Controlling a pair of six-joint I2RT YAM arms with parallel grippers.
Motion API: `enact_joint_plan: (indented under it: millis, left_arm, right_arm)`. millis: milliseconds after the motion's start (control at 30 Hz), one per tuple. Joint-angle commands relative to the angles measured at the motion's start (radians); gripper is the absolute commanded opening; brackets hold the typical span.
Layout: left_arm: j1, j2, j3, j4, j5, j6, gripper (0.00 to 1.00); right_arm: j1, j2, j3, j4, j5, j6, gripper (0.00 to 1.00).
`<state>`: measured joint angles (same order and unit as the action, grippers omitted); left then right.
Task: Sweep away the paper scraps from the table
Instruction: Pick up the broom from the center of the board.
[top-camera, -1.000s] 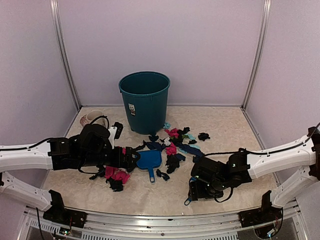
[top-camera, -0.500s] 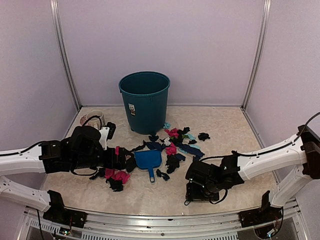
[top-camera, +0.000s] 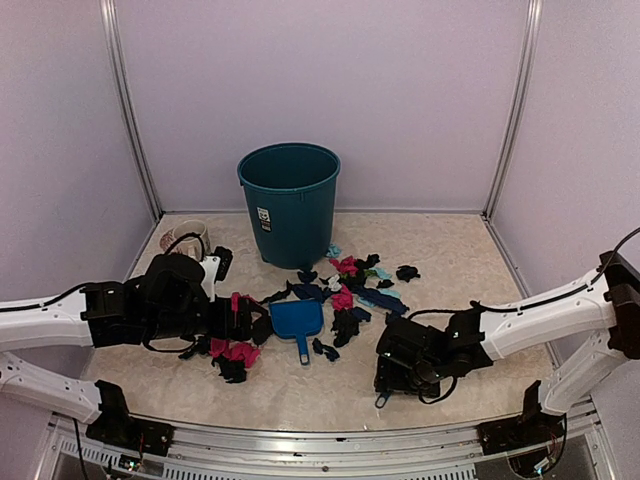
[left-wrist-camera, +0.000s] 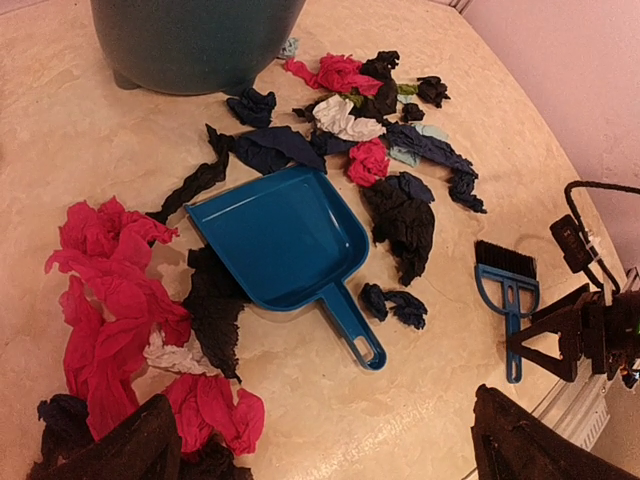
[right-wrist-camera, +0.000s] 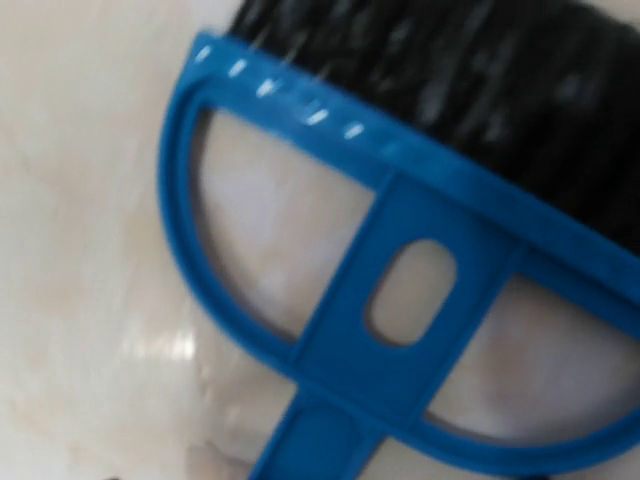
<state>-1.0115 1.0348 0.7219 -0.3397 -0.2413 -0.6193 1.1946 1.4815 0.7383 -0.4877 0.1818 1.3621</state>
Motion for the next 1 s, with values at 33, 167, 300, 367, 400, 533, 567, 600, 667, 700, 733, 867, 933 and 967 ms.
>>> enact_joint_plan:
  millis: [33,167,300,367,400,533,567,600,667,700,733,867,933,967]
  left_arm:
    - [-0.007,0.027,0.021,-0.008,-0.01,0.024,0.99]
    - [-0.007,0.037,0.031,-0.007,-0.006,0.025,0.99]
    - [-0.007,0.04,0.031,-0.001,-0.007,0.026,0.99]
    - [-0.007,0.045,0.031,0.005,-0.007,0.025,0.99]
    - [-0.007,0.046,0.033,0.007,-0.006,0.024,0.99]
    - [-0.007,0.052,0.031,0.02,0.0,0.021,0.99]
    - [-0.007,0.053,0.03,0.021,0.001,0.021,0.99]
    - [-0.007,0.053,0.029,0.022,0.001,0.021,0.99]
    - [-0.007,0.057,0.027,0.027,0.002,0.02,0.99]
    - [-0.007,0.061,0.026,0.029,0.005,0.022,0.99]
    - [-0.007,0.064,0.025,0.034,0.01,0.024,0.99]
    - [-0.006,0.076,0.026,0.052,0.03,0.027,0.99]
    - [-0.007,0.077,0.025,0.052,0.031,0.027,0.99]
    - [-0.007,0.076,0.024,0.051,0.031,0.028,0.99]
  right_arm:
    - [-0.073,0.052,-0.026,-0.041,0.085,-0.061,0.83]
    - [-0.135,0.063,-0.014,-0.005,0.1,-0.2,0.83]
    - [-0.187,0.077,-0.002,0.001,0.108,-0.33,0.83]
    - [-0.195,0.085,0.016,-0.011,0.121,-0.379,0.82]
    - [-0.195,0.087,0.028,-0.027,0.129,-0.394,0.82]
    - [-0.184,0.042,0.025,-0.005,0.083,-0.441,0.8]
    - [-0.171,0.024,0.02,0.001,0.072,-0.441,0.79]
    - [-0.151,0.012,0.019,-0.003,0.072,-0.434,0.79]
    - [-0.117,0.009,0.032,-0.033,0.076,-0.398,0.79]
    - [-0.1,0.016,0.041,-0.052,0.08,-0.377,0.79]
    - [-0.084,0.026,0.049,-0.074,0.086,-0.351,0.79]
    - [-0.039,0.078,0.078,-0.148,0.113,-0.263,0.78]
    - [-0.028,0.094,0.083,-0.18,0.13,-0.224,0.78]
    - [-0.025,0.096,0.078,-0.187,0.136,-0.213,0.78]
